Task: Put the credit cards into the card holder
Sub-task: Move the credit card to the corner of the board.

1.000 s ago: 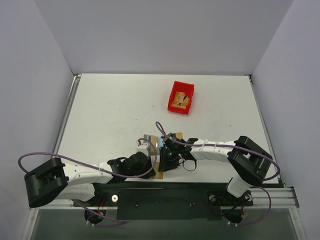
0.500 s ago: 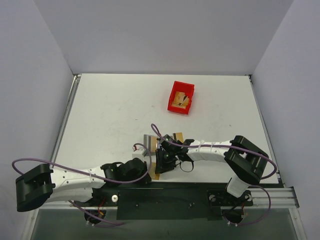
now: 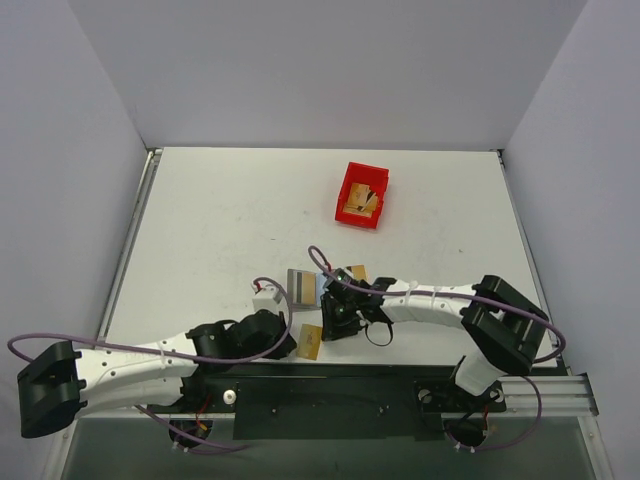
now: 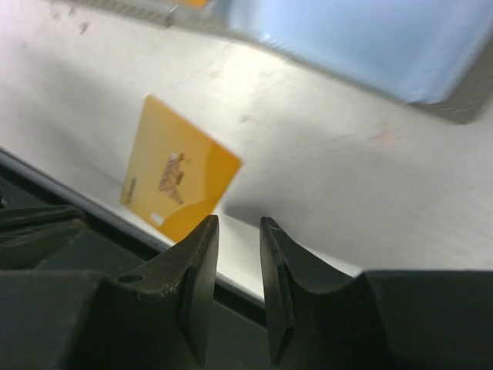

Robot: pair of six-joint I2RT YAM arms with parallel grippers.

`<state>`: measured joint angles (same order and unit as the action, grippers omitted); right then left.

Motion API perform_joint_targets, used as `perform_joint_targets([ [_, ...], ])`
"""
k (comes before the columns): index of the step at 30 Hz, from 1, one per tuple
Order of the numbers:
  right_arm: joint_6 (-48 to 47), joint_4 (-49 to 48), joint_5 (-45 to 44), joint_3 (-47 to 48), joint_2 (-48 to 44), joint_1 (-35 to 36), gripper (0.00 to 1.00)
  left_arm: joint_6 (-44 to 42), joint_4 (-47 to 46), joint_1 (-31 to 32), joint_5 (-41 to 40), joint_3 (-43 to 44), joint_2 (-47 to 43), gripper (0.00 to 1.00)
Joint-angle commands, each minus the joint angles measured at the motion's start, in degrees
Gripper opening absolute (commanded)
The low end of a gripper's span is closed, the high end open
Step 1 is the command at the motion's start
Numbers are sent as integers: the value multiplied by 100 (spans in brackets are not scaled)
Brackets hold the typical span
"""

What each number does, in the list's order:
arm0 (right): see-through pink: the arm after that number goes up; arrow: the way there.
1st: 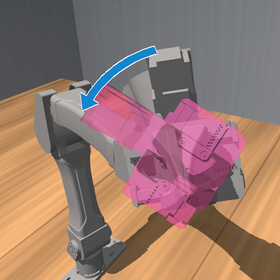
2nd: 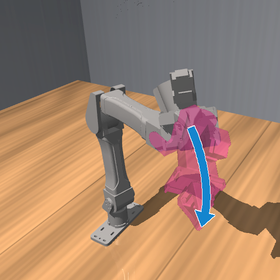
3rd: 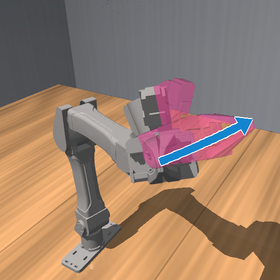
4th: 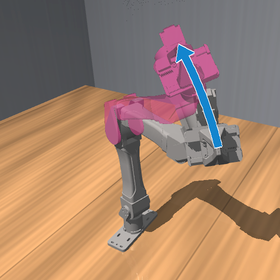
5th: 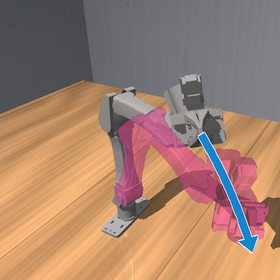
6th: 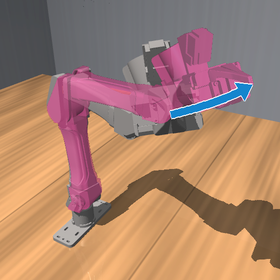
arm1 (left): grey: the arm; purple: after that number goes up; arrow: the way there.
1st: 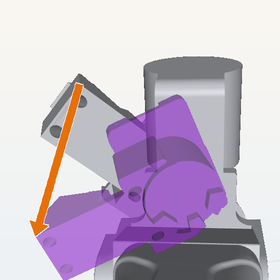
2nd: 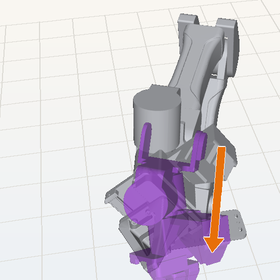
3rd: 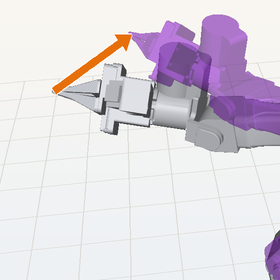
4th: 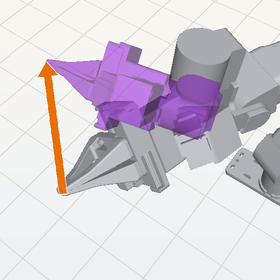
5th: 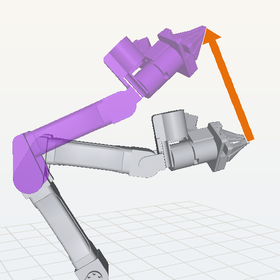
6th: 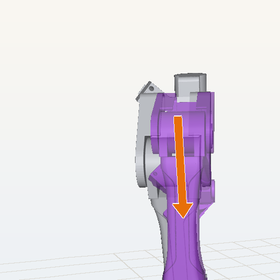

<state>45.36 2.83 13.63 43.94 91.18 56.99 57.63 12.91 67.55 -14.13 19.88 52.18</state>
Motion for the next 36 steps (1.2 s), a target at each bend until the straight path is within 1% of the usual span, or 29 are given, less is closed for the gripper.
perform_joint_targets([
  [1, -352, 561, -651, -79, -179, -459, 23, -260, -191, -487, -47, 131, 124, 10],
  [2, -466, 552, -573, -44, -144, -522, 20, -313, -323, -558, -2, 139, 178, 10],
  [6, -747, 500, -353, 114, 119, -786, 15, -471, -394, -673, -37, 218, 468, 8],
  [7, -792, 482, -309, 141, 163, -821, 14, -489, -420, -682, -72, 227, 529, 5],
  [8, -897, 455, -230, 219, 277, -821, 12, -550, -447, -699, -72, 227, 556, 4],
  [9, -941, 447, -168, 263, 339, -830, 11, -585, -490, -699, -55, 227, 617, 0],
  [13, -1056, 210, 332, 413, 673, -795, 6, -709, -605, -708, -37, 201, 723, 0],
  [15, -1065, 174, 421, 509, 779, -734, 4, -683, -631, -708, -46, 166, 741, 0],
  [19, -1135, 183, 500, 650, 919, -558, 4, -621, -745, -708, -11, 113, 811, 0],
  [24, -1153, 183, 579, 721, 1042, -417, 3, -647, -947, -699, 270, 113, 995, 0],
  [36, -1012, -124, 746, 545, 1148, -347, 3, -340, -860, -383, 411, -63, 899, 0],
])
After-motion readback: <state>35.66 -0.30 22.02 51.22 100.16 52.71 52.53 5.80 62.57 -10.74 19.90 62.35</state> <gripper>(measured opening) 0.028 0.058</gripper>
